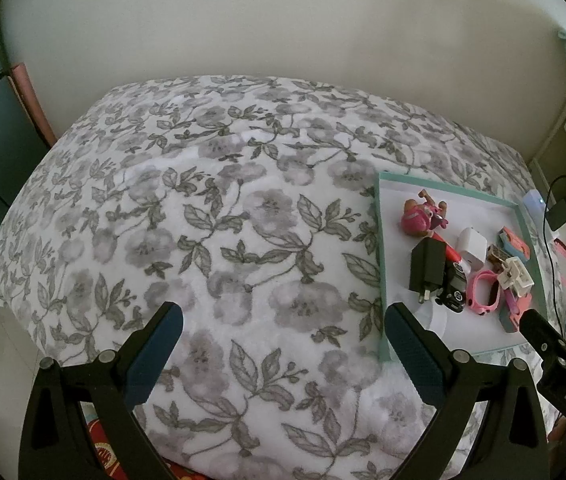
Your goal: Organize rigid objects
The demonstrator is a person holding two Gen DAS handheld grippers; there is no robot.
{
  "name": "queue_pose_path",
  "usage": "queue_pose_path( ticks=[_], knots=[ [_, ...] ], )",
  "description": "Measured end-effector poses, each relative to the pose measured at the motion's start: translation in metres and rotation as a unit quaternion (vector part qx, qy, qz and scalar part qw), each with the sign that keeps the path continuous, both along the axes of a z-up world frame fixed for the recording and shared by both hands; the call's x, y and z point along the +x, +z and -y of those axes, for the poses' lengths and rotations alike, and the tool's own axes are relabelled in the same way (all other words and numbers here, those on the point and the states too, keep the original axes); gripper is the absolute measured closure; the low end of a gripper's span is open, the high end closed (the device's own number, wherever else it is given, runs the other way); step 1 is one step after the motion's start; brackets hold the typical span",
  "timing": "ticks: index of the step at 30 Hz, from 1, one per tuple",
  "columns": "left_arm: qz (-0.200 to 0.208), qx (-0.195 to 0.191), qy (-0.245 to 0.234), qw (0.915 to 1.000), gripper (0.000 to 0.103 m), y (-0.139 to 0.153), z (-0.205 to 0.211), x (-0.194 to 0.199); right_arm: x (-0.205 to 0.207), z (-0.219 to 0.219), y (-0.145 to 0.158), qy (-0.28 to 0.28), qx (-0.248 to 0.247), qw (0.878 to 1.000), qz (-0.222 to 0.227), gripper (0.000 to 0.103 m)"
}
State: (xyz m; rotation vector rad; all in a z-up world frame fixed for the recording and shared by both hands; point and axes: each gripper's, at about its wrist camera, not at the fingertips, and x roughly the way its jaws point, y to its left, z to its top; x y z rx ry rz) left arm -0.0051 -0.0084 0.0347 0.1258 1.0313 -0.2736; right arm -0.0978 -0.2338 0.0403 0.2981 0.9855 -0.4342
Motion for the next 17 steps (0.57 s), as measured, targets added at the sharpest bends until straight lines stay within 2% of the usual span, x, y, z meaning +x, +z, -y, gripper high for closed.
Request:
queue_pose_path(
  ticks=[13, 17],
  knots=[
    [0.001, 0.000, 0.002, 1.0000, 0.002, 0.0002, 0.0008, -0.0017, 0.0006, -0.0006, 0.0004, -0.001, 0.000, 1.000, -0.001, 0.000],
    [0.023, -0.008, -0.003, 0.9997, 0.002, 0.0068, 0.0020, -0.0072, 0.0007, -0.0007, 0.0003, -0.001, 0.000, 1.000, -0.001, 0.000]
  ],
)
